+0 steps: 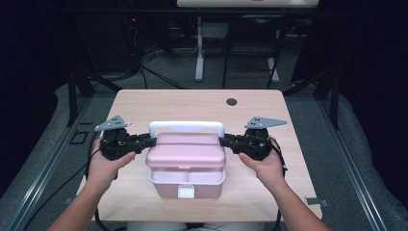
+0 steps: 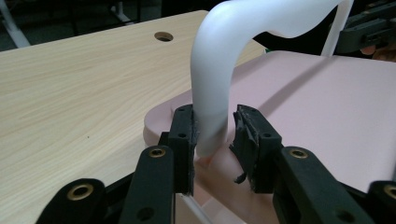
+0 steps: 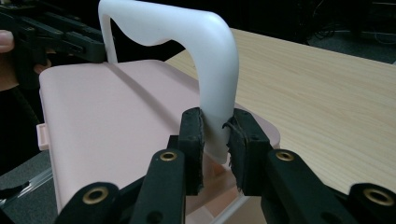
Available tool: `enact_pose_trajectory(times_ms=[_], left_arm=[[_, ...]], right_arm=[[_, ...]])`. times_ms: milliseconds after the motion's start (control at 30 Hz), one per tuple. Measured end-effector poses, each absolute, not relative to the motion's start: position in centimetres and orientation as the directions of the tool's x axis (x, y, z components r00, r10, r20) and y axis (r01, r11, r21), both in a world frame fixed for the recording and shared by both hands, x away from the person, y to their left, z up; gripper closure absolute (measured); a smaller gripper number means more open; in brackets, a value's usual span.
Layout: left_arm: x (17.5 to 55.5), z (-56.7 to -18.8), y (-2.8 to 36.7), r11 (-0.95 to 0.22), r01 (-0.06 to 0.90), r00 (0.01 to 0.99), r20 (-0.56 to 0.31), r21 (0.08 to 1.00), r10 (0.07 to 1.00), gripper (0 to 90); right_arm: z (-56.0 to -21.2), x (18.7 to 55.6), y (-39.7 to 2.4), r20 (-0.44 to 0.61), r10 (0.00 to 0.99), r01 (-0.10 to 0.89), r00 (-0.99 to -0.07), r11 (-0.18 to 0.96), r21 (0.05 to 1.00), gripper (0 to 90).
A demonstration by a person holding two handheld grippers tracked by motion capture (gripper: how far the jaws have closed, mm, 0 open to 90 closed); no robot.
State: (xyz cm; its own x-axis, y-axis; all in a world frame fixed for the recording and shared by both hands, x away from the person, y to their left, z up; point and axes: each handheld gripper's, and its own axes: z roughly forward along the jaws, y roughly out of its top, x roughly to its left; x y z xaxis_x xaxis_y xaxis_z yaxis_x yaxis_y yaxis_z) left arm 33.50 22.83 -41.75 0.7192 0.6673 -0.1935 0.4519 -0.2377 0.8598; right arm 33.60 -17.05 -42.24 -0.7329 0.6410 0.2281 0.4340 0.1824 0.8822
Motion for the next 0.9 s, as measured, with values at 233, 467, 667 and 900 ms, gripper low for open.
enact_pose_trajectory(times_ms=[233, 467, 667, 900], left_arm=[[30.8, -42.0, 25.7, -0.242, 0.444, 0.714, -0.178, 0.863, 0.677, 77.2], [29.2, -44.2, 25.4, -0.272, 0.457, 0.738, -0.190, 0.847, 0.647, 87.7], [29.6, -45.5, 23.7, -0.292, 0.468, 0.761, -0.213, 0.834, 0.613, 89.9], [29.8, -45.6, 21.9, -0.308, 0.459, 0.787, -0.220, 0.833, 0.577, 89.9]], right_arm=[[-42.2, 33.8, -17.1, 0.250, 0.641, 0.450, -0.725, 0.168, 0.877, 75.8], [-42.1, 34.0, -17.2, 0.273, 0.642, 0.467, -0.716, 0.151, 0.871, 76.1], [-42.1, 34.0, -17.2, 0.270, 0.642, 0.466, -0.718, 0.155, 0.871, 76.1], [-42.2, 34.0, -17.3, 0.268, 0.643, 0.466, -0.718, 0.158, 0.871, 76.0]])
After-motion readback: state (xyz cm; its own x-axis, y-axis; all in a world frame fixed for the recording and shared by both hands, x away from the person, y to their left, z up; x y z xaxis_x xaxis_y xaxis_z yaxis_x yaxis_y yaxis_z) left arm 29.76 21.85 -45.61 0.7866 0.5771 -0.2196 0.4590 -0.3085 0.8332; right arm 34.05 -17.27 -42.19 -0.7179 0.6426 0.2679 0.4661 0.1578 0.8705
